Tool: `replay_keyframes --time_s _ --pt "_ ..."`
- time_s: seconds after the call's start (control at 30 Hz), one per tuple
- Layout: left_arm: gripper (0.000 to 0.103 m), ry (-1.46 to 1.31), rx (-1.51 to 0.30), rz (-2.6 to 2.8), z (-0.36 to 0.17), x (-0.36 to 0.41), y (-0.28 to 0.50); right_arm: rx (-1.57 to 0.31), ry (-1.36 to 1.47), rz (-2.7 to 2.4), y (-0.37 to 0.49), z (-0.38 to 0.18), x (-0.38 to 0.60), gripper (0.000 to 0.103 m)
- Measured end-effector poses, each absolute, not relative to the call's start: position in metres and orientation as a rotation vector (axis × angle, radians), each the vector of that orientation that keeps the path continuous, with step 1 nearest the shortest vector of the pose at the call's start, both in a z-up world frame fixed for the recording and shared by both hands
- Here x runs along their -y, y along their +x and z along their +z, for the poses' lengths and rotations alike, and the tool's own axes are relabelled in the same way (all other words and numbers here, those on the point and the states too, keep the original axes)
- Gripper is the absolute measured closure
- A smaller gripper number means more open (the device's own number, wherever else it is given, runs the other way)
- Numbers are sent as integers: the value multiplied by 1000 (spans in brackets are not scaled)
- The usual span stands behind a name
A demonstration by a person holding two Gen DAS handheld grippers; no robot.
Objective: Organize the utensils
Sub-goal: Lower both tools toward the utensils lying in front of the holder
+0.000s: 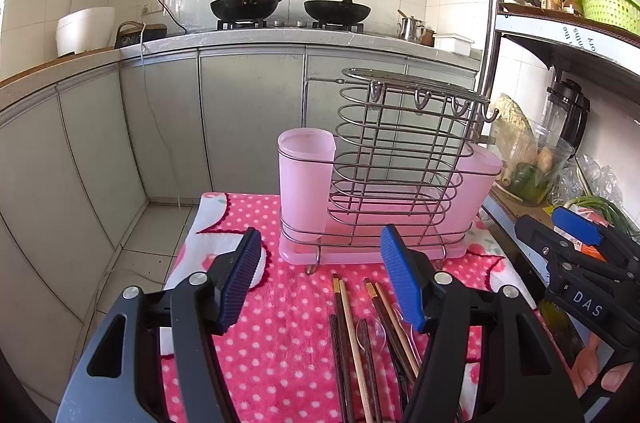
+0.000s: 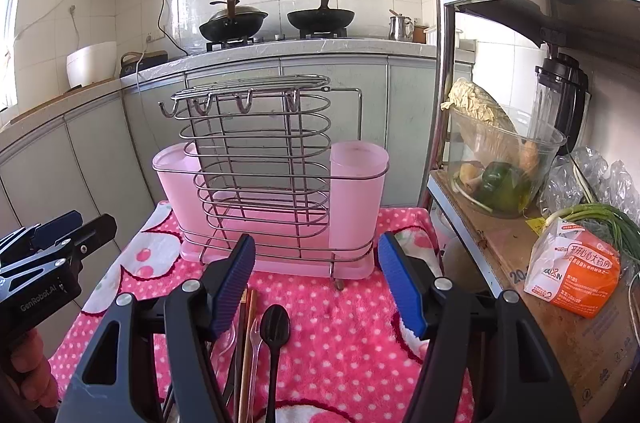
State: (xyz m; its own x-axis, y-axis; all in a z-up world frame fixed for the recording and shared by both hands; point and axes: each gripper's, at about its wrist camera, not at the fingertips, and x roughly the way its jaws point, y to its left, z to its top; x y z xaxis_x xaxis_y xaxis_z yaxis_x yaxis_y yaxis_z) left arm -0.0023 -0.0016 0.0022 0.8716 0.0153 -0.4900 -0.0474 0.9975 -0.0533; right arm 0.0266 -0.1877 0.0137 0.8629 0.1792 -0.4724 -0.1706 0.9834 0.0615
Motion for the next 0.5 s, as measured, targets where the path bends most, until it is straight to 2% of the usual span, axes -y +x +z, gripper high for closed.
replay_keyframes --time_s 0.23,0.37,0.43,0.47,0.5 --pt "40 -57 -537 13 -2 0 0 -543 27 200 34 7 191 39" --pt "41 -57 -642 -22 -18 -11 7 -638 36 221 46 -7 196 42" --pt "58 -77 -722 -47 -31 -19 14 -694 65 237 53 -19 200 48" --pt "62 -97 -772 -61 -39 -24 18 -727 84 246 57 -24 202 52" --pt "69 -116 -821 -77 -47 -29 21 -763 104 260 60 -31 203 53"
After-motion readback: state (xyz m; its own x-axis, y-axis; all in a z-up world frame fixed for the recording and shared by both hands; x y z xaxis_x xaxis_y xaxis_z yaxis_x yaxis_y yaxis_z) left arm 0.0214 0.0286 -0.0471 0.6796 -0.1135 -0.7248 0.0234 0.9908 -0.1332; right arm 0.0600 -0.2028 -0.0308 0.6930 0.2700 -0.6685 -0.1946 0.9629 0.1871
